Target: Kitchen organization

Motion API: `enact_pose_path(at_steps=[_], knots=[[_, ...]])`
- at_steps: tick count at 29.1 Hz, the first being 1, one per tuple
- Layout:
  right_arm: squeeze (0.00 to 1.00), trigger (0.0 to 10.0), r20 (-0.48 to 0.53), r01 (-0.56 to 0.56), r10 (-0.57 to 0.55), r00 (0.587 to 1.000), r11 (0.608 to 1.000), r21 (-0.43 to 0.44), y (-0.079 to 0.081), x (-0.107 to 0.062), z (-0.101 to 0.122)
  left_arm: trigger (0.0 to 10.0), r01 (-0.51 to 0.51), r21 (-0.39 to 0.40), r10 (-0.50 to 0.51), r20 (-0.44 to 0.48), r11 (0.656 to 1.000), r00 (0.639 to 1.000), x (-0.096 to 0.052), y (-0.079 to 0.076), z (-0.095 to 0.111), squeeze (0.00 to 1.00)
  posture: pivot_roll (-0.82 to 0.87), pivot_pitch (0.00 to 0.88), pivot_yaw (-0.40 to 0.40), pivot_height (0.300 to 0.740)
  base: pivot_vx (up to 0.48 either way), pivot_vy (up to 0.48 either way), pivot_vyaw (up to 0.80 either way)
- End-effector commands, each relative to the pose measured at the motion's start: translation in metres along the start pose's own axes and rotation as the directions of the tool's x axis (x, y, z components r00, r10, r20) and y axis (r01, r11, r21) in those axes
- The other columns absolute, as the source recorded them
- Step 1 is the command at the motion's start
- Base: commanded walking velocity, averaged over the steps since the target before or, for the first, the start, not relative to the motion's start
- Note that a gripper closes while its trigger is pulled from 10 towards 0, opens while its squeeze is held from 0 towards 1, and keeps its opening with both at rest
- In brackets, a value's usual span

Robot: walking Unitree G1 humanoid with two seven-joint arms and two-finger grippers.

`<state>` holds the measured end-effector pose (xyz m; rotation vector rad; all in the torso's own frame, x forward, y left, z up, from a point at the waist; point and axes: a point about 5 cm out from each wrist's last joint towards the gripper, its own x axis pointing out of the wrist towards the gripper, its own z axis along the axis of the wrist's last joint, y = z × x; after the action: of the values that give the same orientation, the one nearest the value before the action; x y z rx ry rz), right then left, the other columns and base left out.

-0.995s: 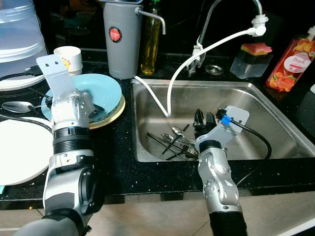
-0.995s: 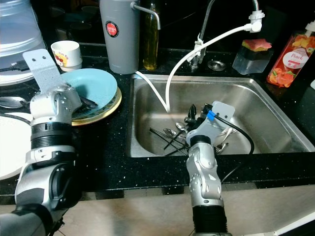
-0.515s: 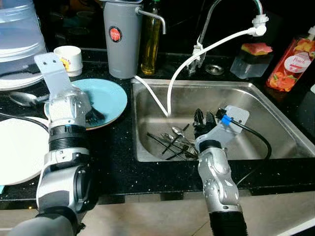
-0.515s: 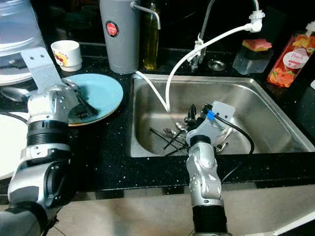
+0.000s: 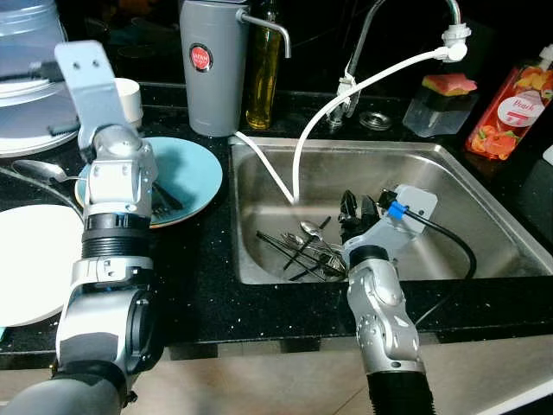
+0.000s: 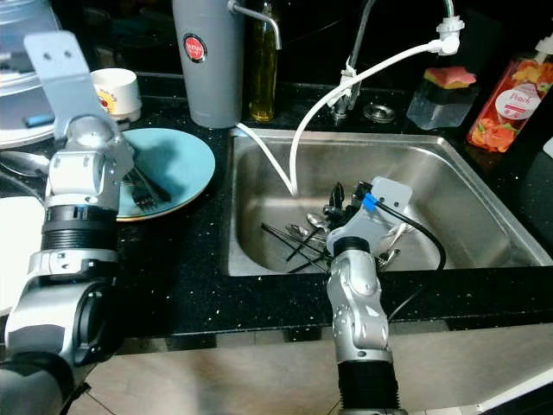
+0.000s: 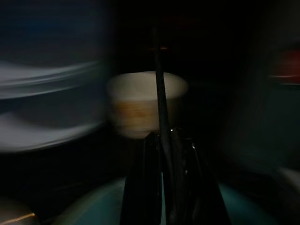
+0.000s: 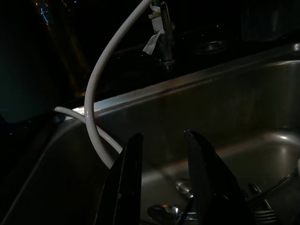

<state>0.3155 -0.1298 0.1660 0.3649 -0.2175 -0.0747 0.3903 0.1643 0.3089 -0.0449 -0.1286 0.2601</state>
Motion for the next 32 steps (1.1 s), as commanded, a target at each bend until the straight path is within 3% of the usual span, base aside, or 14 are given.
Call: enact_pose_path(at_steps=[1, 2, 3, 5, 6, 7, 8, 11, 12, 18, 19, 24, 29, 32], knots=[[0.00, 10.0, -0.036, 0.009, -0.009, 0.999, 1.000, 0.002, -0.002, -0.001, -0.007, 10.0, 0.249, -0.018, -0.249, 0.017, 0.968, 0.968, -0.011, -0.036, 0.006, 0.00, 0.31, 0.000, -0.067, 0.740, 0.000, 0.000, 0.00], [0.00, 10.0, -0.035, 0.009, -0.009, 0.999, 1.000, 0.002, -0.001, -0.001, -0.007, 10.0, 0.409, 0.003, -0.409, 0.028, 0.913, 0.912, -0.024, -0.056, 0.005, 0.00, 0.30, 0.000, -0.065, 0.740, 0.000, 0.000, 0.00], [0.00, 10.0, -0.035, 0.009, -0.009, 0.999, 1.000, 0.002, -0.001, -0.001, -0.007, 10.0, 0.409, 0.003, -0.409, 0.028, 0.913, 0.912, -0.024, -0.056, 0.005, 0.00, 0.30, 0.000, -0.065, 0.740, 0.000, 0.000, 0.00], [0.00, 10.0, -0.033, 0.010, -0.010, 0.999, 1.000, 0.003, -0.001, -0.001, -0.007, 10.0, 0.667, 0.050, -0.668, 0.031, 0.744, 0.743, -0.054, -0.087, 0.002, 0.00, 0.30, 0.000, -0.063, 0.740, 0.000, 0.000, 0.00], [0.00, 10.0, -0.033, 0.010, -0.010, 0.999, 1.000, 0.003, -0.001, -0.001, -0.007, 10.0, 0.667, 0.050, -0.668, 0.031, 0.744, 0.743, -0.054, -0.087, 0.002, 0.00, 0.30, 0.000, -0.063, 0.740, 0.000, 0.000, 0.00], [0.00, 10.0, -0.032, 0.011, -0.011, 0.999, 1.000, 0.002, -0.001, -0.001, -0.006, 10.0, 0.751, 0.076, -0.754, 0.017, 0.656, 0.657, -0.067, -0.095, -0.002, 0.00, 0.30, 0.000, -0.063, 0.740, 0.000, 0.000, 0.00], [0.00, 10.0, -0.032, 0.011, -0.011, 0.999, 1.000, 0.002, -0.001, -0.001, -0.006, 10.0, 0.751, 0.076, -0.754, 0.017, 0.656, 0.657, -0.067, -0.095, -0.002, 0.00, 0.30, 0.000, -0.063, 0.740, 0.000, 0.000, 0.00], [0.00, 10.0, -0.031, 0.012, -0.012, 0.999, 1.000, 0.001, -0.002, -0.001, -0.006, 10.0, 0.811, 0.126, -0.818, 0.002, 0.571, 0.576, -0.078, -0.099, -0.009, 0.05, 0.30, 0.000, -0.064, 0.740, 0.000, 0.000, 0.00], [0.00, 10.0, -0.031, 0.011, -0.011, 0.999, 1.000, 0.001, -0.002, 0.000, -0.006, 10.0, 0.823, 0.149, -0.833, 0.007, 0.549, 0.554, -0.080, -0.098, -0.012, 1.00, 0.30, 0.000, -0.065, 0.740, 0.000, 0.000, 0.00], [0.00, 10.0, -0.030, 0.009, -0.008, 1.000, 1.000, 0.003, -0.001, 0.001, -0.006, 10.0, 0.809, 0.166, -0.825, 0.070, 0.565, 0.561, -0.077, -0.094, -0.006, 1.00, 0.30, 0.000, -0.067, 0.740, 0.000, 0.000, 0.00], [0.00, 10.0, -0.030, 0.007, -0.007, 1.000, 1.000, 0.003, -0.001, 0.001, -0.006, 10.0, 0.802, 0.161, -0.818, 0.126, 0.575, 0.561, -0.078, -0.091, 0.002, 0.00, 0.30, 0.000, -0.068, 0.740, 0.000, 0.000, 0.00], [0.00, 10.0, -0.031, 0.004, -0.004, 1.000, 1.000, 0.004, 0.000, 0.001, -0.006, 10.0, 0.758, 0.128, -0.765, 0.207, 0.639, 0.610, -0.074, -0.081, 0.015, 0.00, 0.31, 0.000, -0.068, 0.740, 0.000, 0.000, 0.00], [0.00, 10.0, -0.032, 0.003, -0.003, 0.999, 1.000, 0.004, 0.000, 0.001, -0.006, 10.0, 0.623, 0.130, -0.636, 0.171, 0.771, 0.752, -0.058, -0.067, 0.010, 0.00, 0.30, 0.000, -0.069, 0.740, 0.000, 0.000, 0.00], [0.00, 10.0, -0.032, 0.001, -0.001, 0.999, 1.000, 0.003, 0.000, 0.001, -0.006, 10.0, 0.439, 0.209, -0.469, 0.125, 0.874, 0.874, -0.043, -0.052, 0.002, 0.00, 0.31, 0.000, -0.070, 0.740, 0.000, 0.000, 0.00]])
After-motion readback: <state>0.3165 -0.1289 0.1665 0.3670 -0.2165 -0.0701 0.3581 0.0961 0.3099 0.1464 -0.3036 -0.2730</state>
